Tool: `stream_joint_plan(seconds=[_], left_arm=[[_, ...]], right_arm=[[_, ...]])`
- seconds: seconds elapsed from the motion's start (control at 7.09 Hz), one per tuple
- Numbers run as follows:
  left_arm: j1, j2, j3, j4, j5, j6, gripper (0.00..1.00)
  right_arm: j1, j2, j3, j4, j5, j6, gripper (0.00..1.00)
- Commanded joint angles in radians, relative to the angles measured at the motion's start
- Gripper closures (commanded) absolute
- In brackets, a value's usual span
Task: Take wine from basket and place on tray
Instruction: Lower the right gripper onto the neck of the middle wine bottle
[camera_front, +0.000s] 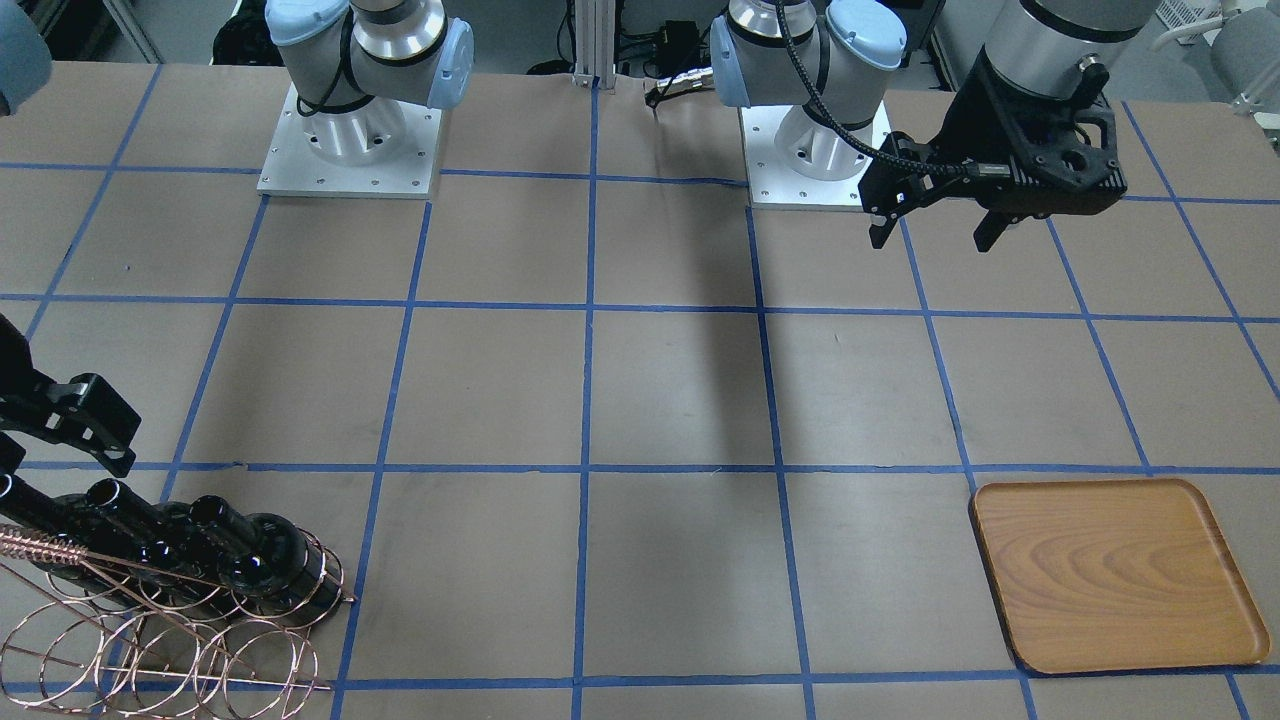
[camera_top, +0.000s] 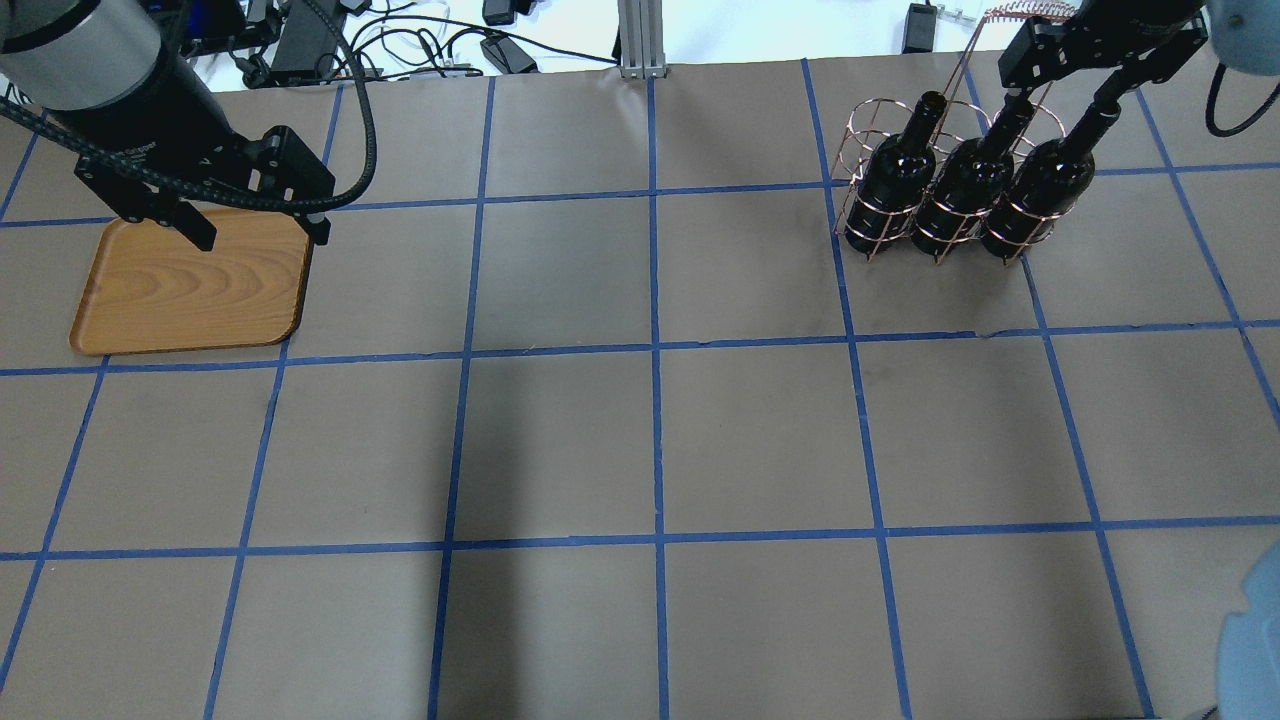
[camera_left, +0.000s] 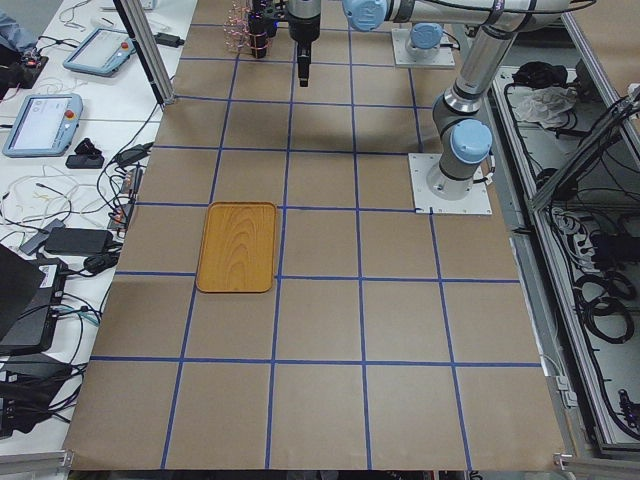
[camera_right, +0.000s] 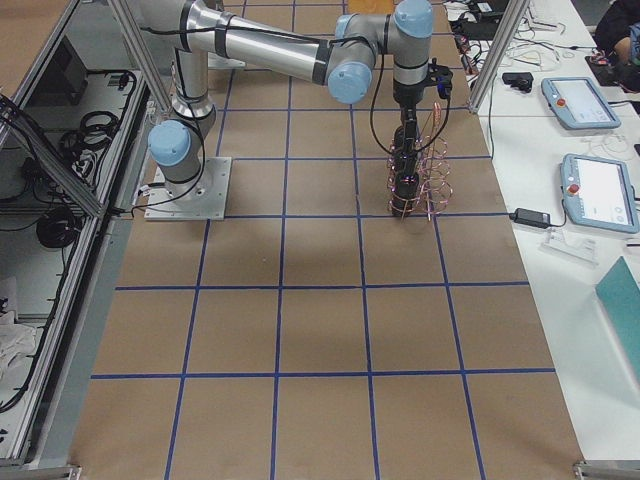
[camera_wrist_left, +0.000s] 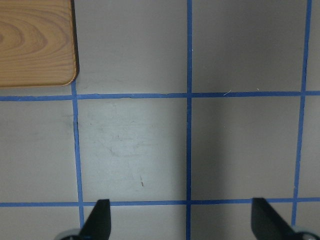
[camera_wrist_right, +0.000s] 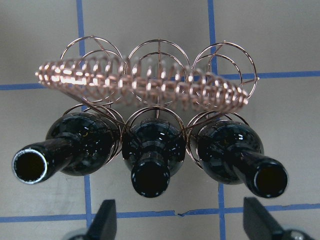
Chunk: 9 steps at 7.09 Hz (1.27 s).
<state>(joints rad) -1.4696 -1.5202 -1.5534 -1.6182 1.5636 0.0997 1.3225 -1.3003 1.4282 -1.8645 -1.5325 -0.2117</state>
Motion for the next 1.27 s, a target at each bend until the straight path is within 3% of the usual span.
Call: stream_joint_plan(seconds=[0.0, 0.56, 0.71, 0.99, 1.13], left_arm=[[-0.002, 0.002, 0.0, 0.0, -0.001, 0.0, 0.0], [-0.002, 0.002, 0.0, 0.0, -0.001, 0.0, 0.0], [0.0, 0.002, 0.0, 0.0, -0.002, 0.0, 0.0], [-0.002, 0.008, -0.013, 0.0, -0.001, 0.002, 0.0], [-0.002, 0.011, -0.016, 0.0, -0.001, 0.002, 0.0]], right_arm=[[0.006, 0.03, 0.0, -0.03, 0.0, -0.005, 0.1], [0.03, 0.071, 0.0, -0.073, -0.001, -0.009, 0.12], [0.03, 0.073, 0.0, -0.074, -0.002, -0.009, 0.23], [0.03, 0.069, -0.002, -0.062, -0.014, -0.011, 0.63], [0.03, 0.066, -0.002, -0.035, -0.014, -0.009, 0.67]])
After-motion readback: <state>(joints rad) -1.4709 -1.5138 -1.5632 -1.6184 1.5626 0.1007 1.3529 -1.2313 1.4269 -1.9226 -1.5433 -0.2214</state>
